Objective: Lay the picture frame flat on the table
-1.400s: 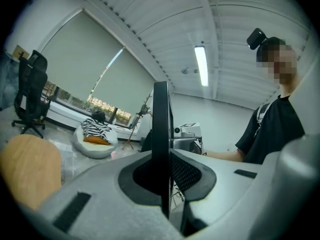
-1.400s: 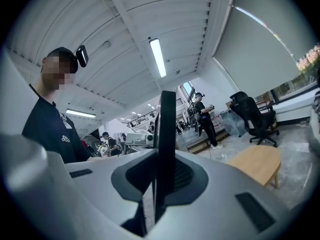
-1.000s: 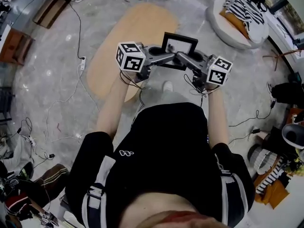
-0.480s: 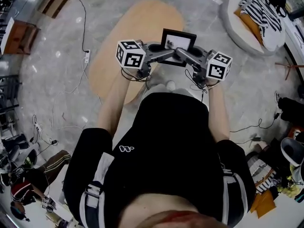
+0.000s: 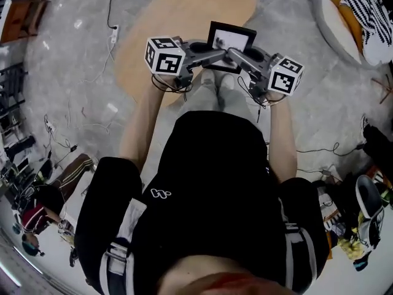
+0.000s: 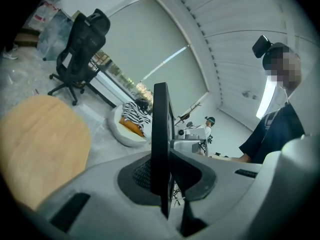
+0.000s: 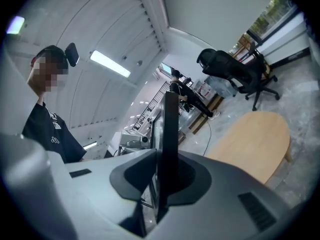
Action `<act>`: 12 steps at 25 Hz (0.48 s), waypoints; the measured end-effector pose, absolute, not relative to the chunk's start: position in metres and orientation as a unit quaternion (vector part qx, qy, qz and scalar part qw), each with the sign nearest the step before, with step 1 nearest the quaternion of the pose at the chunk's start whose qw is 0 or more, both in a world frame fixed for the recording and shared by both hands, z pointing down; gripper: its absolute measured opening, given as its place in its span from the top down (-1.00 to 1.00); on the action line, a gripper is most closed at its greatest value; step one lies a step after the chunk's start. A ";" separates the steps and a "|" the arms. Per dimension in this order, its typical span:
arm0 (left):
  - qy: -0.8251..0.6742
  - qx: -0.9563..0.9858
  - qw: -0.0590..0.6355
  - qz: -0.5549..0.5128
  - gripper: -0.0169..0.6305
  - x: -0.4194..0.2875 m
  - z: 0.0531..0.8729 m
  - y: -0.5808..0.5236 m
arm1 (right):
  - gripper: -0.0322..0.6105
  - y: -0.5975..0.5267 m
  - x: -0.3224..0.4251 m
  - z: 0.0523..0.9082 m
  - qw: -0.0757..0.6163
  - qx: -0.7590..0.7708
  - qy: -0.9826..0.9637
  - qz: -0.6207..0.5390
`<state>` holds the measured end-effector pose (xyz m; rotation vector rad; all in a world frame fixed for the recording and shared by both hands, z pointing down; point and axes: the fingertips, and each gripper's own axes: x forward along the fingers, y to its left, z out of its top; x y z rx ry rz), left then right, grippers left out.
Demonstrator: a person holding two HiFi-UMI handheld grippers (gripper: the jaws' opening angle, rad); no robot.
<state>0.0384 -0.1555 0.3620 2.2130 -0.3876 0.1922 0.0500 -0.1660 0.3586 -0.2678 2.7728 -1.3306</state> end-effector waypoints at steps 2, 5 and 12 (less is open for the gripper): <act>-0.164 0.872 0.456 0.070 0.81 0.025 0.382 -0.154 | 0.75 -0.164 0.037 0.378 0.018 -0.085 0.887 -0.454; -0.167 0.856 0.485 0.063 0.81 0.029 0.405 -0.156 | 0.74 -0.168 0.041 0.402 0.008 -0.094 0.877 -0.471; -0.164 0.828 0.534 0.049 0.81 0.006 0.459 -0.149 | 0.68 -0.164 0.019 0.460 -0.016 -0.089 0.852 -0.515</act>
